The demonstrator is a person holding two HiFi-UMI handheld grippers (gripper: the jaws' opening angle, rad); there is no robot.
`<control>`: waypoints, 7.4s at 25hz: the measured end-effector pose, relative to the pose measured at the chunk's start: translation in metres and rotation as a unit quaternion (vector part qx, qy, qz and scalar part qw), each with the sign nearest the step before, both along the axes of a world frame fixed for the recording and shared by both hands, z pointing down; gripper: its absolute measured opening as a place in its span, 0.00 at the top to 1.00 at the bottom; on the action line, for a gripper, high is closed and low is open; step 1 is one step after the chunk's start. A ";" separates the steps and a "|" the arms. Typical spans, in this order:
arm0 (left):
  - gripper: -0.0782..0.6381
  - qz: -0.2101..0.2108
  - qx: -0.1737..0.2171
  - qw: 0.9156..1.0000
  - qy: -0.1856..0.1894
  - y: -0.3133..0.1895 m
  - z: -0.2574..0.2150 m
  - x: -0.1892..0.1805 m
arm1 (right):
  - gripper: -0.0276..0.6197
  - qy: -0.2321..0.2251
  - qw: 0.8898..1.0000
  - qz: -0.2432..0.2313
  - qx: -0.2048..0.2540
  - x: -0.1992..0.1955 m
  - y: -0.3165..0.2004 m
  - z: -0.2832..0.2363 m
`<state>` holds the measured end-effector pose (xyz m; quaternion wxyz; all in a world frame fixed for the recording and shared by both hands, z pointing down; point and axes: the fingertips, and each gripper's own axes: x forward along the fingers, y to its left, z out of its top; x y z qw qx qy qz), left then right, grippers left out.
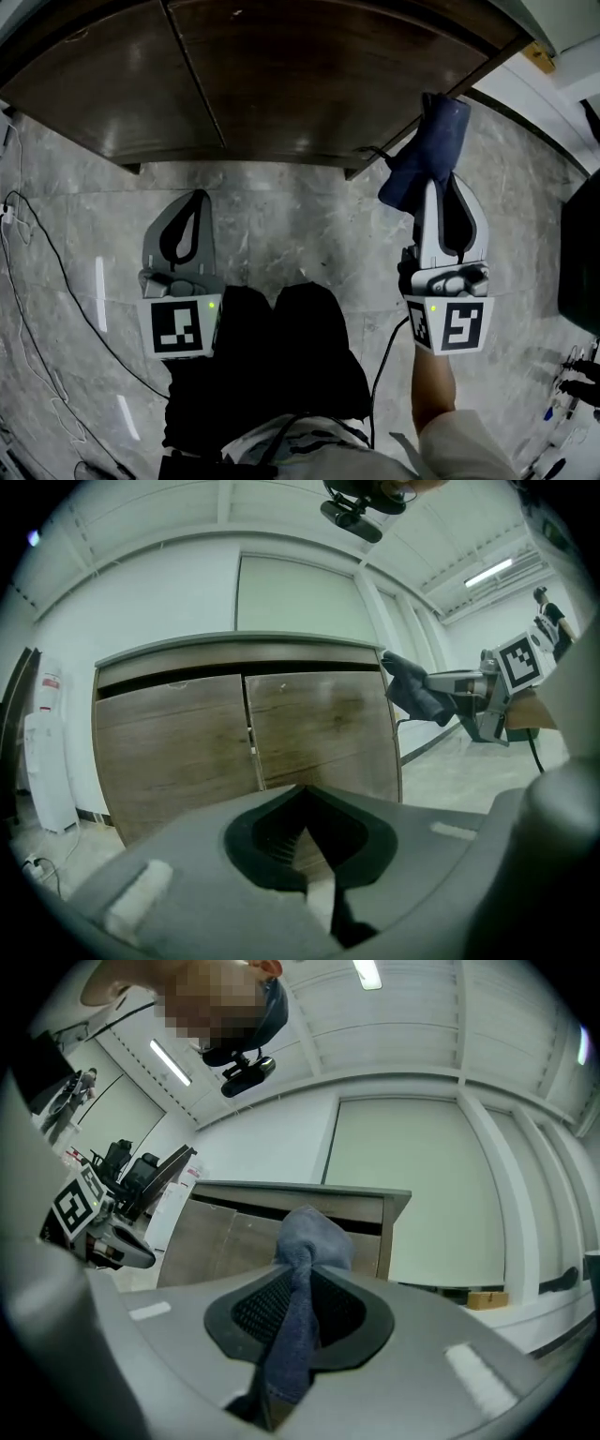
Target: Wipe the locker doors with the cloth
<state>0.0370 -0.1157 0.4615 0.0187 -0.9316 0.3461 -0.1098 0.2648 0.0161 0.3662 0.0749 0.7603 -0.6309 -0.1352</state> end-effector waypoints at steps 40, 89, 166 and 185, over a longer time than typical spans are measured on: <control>0.89 -0.068 0.029 0.997 -0.021 0.025 0.039 -0.081 | 0.85 0.067 0.997 0.037 -0.031 0.089 -0.103 0.121; 0.89 -0.103 0.011 0.995 0.002 0.029 0.042 -0.125 | 0.85 0.099 0.993 -0.031 -0.064 0.011 -0.157 0.025; 0.89 -0.127 -0.023 0.991 -0.036 0.018 0.081 -0.150 | 0.85 -0.010 0.962 -0.104 -0.251 -0.061 -0.189 0.342; 0.89 -0.123 -0.025 0.992 -0.010 0.025 0.074 -0.153 | 0.85 0.040 0.982 -0.117 -0.141 -0.082 -0.209 0.137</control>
